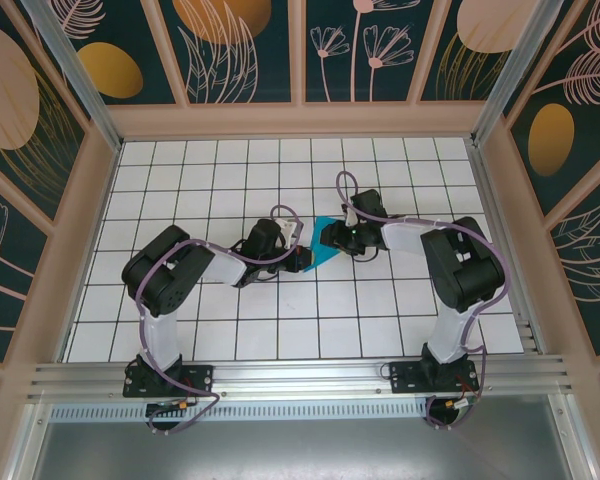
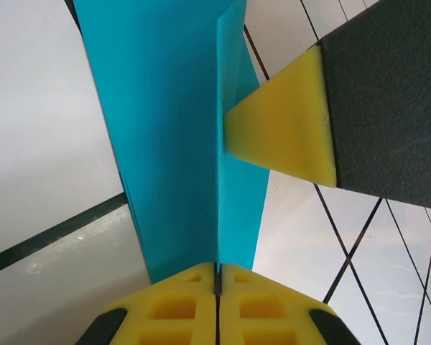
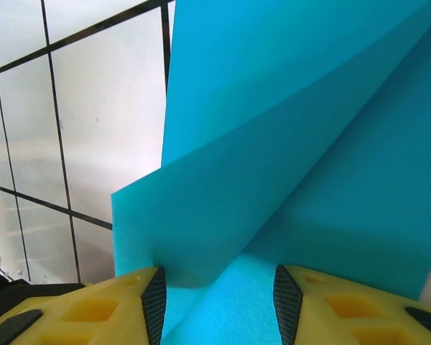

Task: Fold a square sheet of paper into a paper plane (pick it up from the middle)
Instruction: Fourth fold the wing at the center of the table.

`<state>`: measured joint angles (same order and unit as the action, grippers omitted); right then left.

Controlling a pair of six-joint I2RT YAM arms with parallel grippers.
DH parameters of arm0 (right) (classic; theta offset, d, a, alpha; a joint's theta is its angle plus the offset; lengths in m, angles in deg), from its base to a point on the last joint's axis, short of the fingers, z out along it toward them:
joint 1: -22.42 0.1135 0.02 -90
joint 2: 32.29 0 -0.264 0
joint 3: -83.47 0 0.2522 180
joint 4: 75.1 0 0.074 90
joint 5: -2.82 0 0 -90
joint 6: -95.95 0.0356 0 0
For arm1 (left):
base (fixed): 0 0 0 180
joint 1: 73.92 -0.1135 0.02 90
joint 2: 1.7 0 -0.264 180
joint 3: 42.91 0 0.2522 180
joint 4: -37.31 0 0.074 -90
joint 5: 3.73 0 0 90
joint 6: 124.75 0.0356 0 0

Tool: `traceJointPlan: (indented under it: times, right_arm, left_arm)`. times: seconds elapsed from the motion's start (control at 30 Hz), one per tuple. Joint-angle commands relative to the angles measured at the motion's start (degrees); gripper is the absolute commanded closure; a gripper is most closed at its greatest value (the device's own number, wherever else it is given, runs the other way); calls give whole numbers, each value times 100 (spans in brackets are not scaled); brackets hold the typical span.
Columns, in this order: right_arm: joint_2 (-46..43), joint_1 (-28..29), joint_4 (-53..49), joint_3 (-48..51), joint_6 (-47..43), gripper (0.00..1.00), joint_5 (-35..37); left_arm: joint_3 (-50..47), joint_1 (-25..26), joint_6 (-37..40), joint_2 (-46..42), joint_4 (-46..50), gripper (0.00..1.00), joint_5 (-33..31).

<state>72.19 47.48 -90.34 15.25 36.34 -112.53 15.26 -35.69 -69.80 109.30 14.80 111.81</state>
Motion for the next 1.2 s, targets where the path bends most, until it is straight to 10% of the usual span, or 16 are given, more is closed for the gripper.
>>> traceJointPlan:
  times: [0.0, 1.17]
  right_arm:
    - [227, -27, -166, -98, 27, 52, 229]
    - [972, 146, -1705, -828, 186, 47, 1351]
  left_arm:
    - [34, -27, -47, 153, -137, 87, 212]
    - [-130, -159, -276, -725, -82, 77, -60]
